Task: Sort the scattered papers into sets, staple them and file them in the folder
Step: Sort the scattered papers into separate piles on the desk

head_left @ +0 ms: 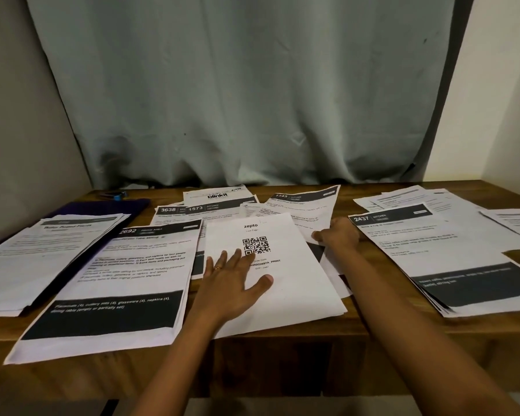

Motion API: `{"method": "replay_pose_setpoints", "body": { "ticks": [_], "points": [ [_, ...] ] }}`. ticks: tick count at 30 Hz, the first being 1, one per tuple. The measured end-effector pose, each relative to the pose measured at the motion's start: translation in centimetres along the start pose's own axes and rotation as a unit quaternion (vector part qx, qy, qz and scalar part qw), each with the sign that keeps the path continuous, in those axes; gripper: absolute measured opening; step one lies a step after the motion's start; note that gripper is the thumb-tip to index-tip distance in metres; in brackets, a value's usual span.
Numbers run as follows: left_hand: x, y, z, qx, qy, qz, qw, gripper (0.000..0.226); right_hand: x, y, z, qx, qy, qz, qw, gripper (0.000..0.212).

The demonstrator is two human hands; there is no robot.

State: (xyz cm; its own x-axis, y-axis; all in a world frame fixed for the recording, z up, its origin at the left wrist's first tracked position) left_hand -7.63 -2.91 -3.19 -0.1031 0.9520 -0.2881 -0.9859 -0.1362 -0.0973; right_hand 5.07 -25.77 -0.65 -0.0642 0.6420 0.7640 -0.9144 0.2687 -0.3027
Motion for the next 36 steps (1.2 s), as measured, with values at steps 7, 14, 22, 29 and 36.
{"method": "replay_pose_setpoints", "body": {
  "ticks": [7,14,22,29,36],
  "points": [
    [0.0,0.2,0.1,-0.004,-0.002,-0.004,1.000,0.104,-0.3,0.4,1.0,-0.027,-0.058,-0.010,0.998,0.019],
    [0.0,0.1,0.0,-0.007,0.000,-0.003,1.000,0.104,-0.9,0.1,2.2,-0.049,-0.136,-0.039,0.989,0.017],
    [0.0,0.2,0.0,-0.006,0.006,-0.001,1.000,0.103,-0.8,-0.4,4.3,-0.139,-0.231,-0.038,0.962,0.023],
    [-0.2,0.4,0.3,-0.001,0.035,0.012,0.999,0.084,1.1,-3.1,12.8,-0.278,-0.236,0.064,0.929,0.023],
    [-0.1,1.3,2.1,-0.038,0.261,0.044,0.964,0.079,0.4,-2.7,13.5,-0.132,-0.143,0.086,0.977,0.023]
  ]
}}
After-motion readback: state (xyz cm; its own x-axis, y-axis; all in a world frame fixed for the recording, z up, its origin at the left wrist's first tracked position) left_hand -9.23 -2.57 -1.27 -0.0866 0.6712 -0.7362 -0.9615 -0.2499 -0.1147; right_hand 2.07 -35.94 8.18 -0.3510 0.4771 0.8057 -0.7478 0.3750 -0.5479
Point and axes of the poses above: each hand's wrist, its own y-axis away from the middle knuckle, its own z-axis out of the back of the hand, x = y × z, the point moved 3 cm from there along -y, towards the middle knuckle, and after that the axes turned 14 degrees about z, right-handed, at the moved point
